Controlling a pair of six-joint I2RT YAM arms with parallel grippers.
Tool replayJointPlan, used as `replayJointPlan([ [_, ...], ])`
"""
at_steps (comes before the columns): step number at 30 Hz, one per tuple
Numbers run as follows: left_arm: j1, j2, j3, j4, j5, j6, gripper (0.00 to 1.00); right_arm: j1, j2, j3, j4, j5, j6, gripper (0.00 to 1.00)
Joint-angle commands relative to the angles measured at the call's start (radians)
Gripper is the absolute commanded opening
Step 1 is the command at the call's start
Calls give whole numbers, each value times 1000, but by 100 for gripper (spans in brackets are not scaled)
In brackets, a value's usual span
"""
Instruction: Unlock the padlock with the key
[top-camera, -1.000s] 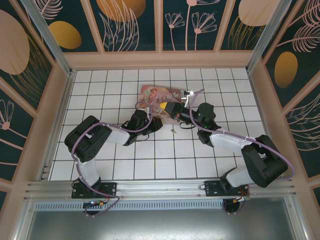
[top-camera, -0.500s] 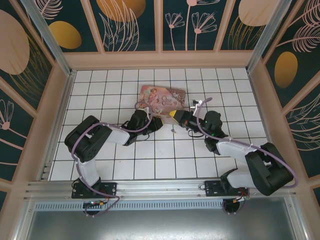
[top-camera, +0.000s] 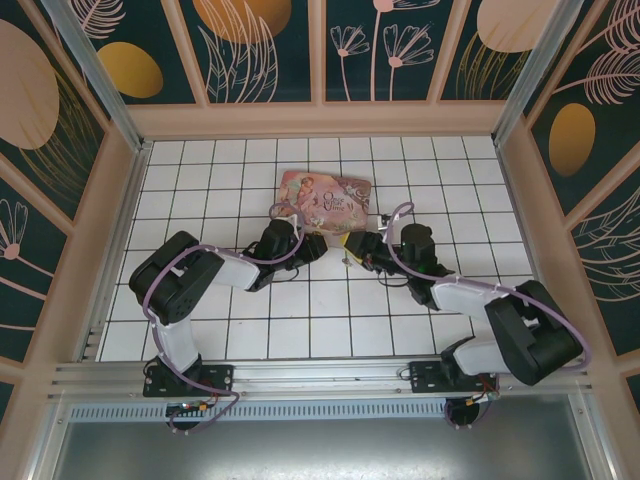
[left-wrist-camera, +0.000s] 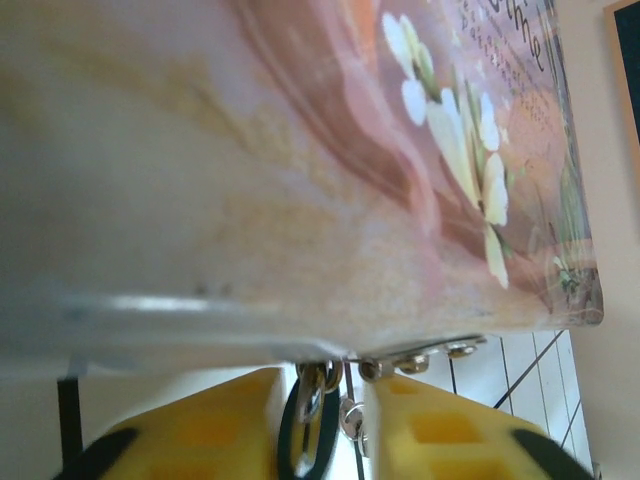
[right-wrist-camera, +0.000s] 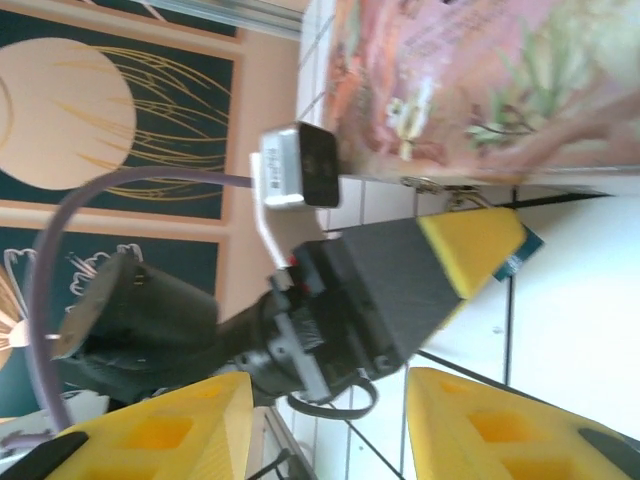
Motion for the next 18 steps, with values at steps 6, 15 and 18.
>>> replayJointPlan([
  [6,6,-46,-42,-29,-15,-16,45,-18,169,117,-30,9,-72,47],
  [15,20,-131,-109,-51,-41,-3,63,-80,280,377,-306,88,-264,52],
  [18,26,-183,-125,-58,-48,-1,68,-99,320,443,-391,83,-334,51],
])
